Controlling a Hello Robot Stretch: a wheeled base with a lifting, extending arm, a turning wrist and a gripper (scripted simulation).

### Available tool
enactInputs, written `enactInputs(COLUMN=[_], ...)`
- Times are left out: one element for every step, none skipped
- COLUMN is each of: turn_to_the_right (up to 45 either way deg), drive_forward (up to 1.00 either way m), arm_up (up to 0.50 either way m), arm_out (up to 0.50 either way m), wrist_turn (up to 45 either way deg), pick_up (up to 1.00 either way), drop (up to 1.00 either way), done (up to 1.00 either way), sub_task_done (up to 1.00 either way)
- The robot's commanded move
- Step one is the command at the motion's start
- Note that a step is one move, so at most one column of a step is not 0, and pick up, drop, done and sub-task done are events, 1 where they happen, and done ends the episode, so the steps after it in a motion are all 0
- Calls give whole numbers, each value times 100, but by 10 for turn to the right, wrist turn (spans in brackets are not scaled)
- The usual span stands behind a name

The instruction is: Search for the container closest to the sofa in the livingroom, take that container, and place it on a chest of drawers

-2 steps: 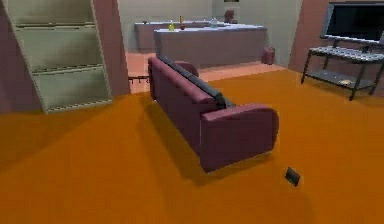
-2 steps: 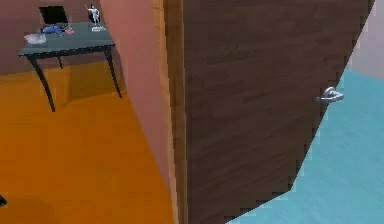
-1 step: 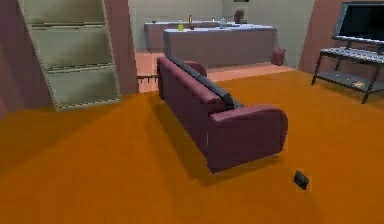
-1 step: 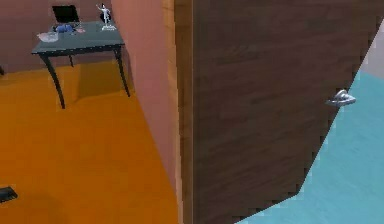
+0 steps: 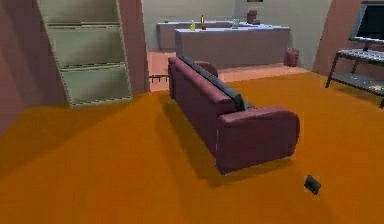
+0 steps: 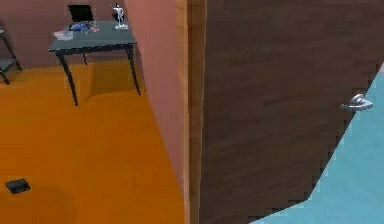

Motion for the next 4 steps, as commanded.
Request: enactInputs(turn_to_the_right=[0, 450, 390, 0], drive_forward=[70, 0, 0, 100], arm_up=[0, 0, 0, 0], arm_out=[0, 0, 0, 0], wrist_turn=[0, 0, 0, 0], pick_up=[0, 0, 0, 0], drop=[0, 0, 0, 0], done=[0, 0, 0, 0], sub_task_done=[0, 0, 0, 0])
